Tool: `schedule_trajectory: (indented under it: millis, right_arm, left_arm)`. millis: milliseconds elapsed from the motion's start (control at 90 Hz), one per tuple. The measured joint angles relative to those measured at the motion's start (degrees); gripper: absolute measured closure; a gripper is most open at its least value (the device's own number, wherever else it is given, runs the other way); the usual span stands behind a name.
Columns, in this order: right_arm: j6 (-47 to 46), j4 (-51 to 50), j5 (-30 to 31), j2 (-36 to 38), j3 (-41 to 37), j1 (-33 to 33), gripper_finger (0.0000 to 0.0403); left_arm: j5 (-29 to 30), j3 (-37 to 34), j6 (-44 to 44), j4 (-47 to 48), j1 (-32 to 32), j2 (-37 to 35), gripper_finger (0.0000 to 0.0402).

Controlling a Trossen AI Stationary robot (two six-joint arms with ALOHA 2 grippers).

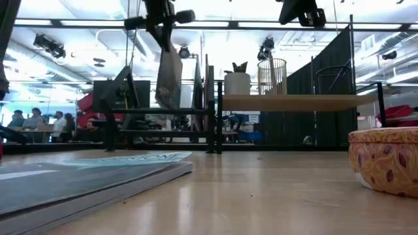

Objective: Stock shelves
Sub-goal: Put the brown book on the black book shelf

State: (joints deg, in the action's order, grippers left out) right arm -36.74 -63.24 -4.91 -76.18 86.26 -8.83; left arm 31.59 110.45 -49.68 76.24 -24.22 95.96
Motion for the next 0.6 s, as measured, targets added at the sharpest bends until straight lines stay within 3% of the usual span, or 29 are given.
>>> schedule_trajectory:
  millis: [133,333,600]
  right_arm:
    - [-3.4,1.7,0.8,0.0,0.0,-0.8,0.0403]
    - [-5.7,2.2,2.3,0.0,0.0,-0.8,0.0403]
    - [-6.8,2.7,2.6,0.0,0.0,-0.8,0.0403]
  left_arm:
    - [-0.5,0.0,3.0,-2.5,-1.9,1.5,0.0401]
    - [-5.8,0.0,4.7,-6.6,-3.8,2.8,0.0402]
    - [-6.9,0.1,4.7,-8.5,-4.8,5.0,0.0401]
